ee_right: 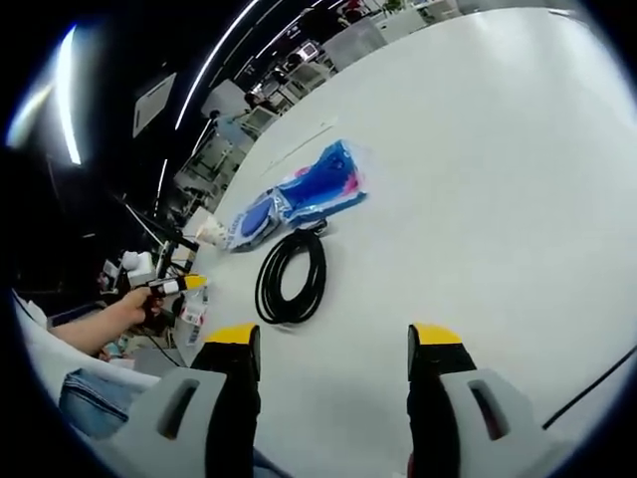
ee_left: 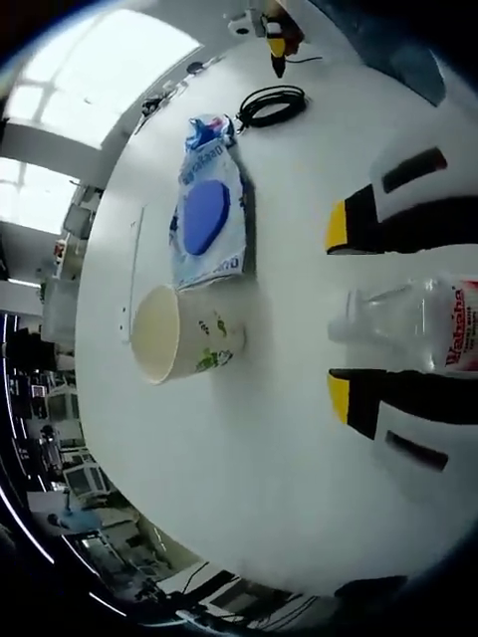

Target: Arrange the tabletop items into an orderly group along one side of the table until the central work area is clear of visible clutter.

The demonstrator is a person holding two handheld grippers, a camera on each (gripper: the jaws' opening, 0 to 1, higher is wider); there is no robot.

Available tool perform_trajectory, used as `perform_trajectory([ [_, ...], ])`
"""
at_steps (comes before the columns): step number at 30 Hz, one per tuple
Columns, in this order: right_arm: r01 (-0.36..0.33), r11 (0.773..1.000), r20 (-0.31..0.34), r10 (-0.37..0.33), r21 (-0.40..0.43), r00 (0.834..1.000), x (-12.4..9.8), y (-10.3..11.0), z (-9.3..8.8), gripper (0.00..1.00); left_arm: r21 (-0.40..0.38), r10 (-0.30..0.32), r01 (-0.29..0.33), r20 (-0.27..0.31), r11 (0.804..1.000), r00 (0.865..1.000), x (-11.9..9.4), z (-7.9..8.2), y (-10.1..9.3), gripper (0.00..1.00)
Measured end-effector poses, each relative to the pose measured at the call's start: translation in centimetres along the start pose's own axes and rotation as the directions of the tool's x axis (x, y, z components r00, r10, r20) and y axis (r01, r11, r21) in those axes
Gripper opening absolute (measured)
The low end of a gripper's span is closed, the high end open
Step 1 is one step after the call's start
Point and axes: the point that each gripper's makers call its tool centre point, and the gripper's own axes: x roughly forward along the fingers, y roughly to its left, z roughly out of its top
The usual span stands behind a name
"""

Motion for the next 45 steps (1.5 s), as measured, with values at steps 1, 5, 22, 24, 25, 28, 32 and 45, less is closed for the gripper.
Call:
perform_trajectory([
  [1, 0.001, 1.0, 0.0, -0.001, 0.001, 1.0, 0.0, 0.0, 0.0, 0.59, 0.0, 0.001, -0.001, -0.008, 1.0, 1.0, 0.2, -0.1, 0.0, 0.42],
  [5, 0.002, 1.0, 0.0, -0.002, 0.005, 1.0, -0.1, 0.0, -0.1, 0.59, 0.004, 0.008, -0.008, -0.042, 1.0, 0.999, 0.6, -0.4, 0.0, 0.38],
  [22, 0.001, 1.0, -0.008, -0.001, 0.013, 1.0, 0.3, 0.0, 0.0, 0.58, 0.045, 0.021, -0.016, -0.104, 0.999, 0.994, 1.0, -1.2, 0.2, 0.21],
  [24, 0.0, 1.0, -0.005, 0.0, 0.014, 1.0, 0.4, 0.1, 0.2, 0.58, 0.055, 0.023, -0.017, -0.105, 0.998, 0.994, 0.7, -1.3, 0.1, 0.21],
  [25, 0.0, 1.0, -0.004, 0.0, 0.013, 1.0, 0.3, 0.2, 0.2, 0.58, 0.058, 0.024, -0.018, -0.096, 0.998, 0.995, 0.4, -1.3, 0.1, 0.2],
  [28, 0.0, 1.0, -0.003, 0.001, 0.013, 1.0, 0.3, 0.1, 0.2, 0.58, 0.072, 0.028, -0.023, -0.074, 0.997, 0.997, -0.5, -1.0, 0.4, 0.2],
  [32, 0.001, 1.0, -0.006, -0.001, 0.013, 1.0, 0.2, -0.1, 0.1, 0.58, 0.08, 0.036, -0.035, -0.009, 0.996, 0.999, -2.5, -0.1, 0.9, 0.2],
  [45, 0.001, 1.0, -0.004, 0.0, 0.026, 1.0, 0.1, -0.4, -0.1, 0.58, -0.076, 0.113, -0.098, 0.21, 0.992, 0.971, -9.5, 2.1, 3.6, 0.2],
])
